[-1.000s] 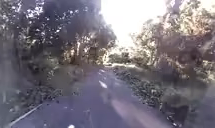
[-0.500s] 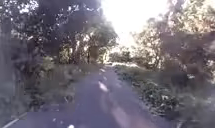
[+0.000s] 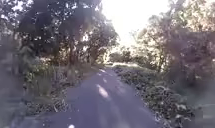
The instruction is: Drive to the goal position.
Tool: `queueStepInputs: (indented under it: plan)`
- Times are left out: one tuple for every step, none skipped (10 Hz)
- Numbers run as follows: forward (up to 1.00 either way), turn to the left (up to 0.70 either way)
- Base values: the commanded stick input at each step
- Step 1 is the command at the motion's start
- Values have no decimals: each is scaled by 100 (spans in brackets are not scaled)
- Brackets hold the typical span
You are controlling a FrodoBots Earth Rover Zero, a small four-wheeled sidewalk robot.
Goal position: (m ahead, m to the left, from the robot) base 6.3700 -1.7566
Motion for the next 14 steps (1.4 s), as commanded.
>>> queueStepInputs:
  plan:
    - [70, 0]
    - [70, 0]
    - [70, 0]
    - [70, 0]
    - [70, 0]
    - [70, 0]
    - [70, 0]
    - [70, 0]
    - [70, 0]
    - [70, 0]
    - [70, 0]
    - [70, 0]
    - [70, 0]
    - [70, 0]
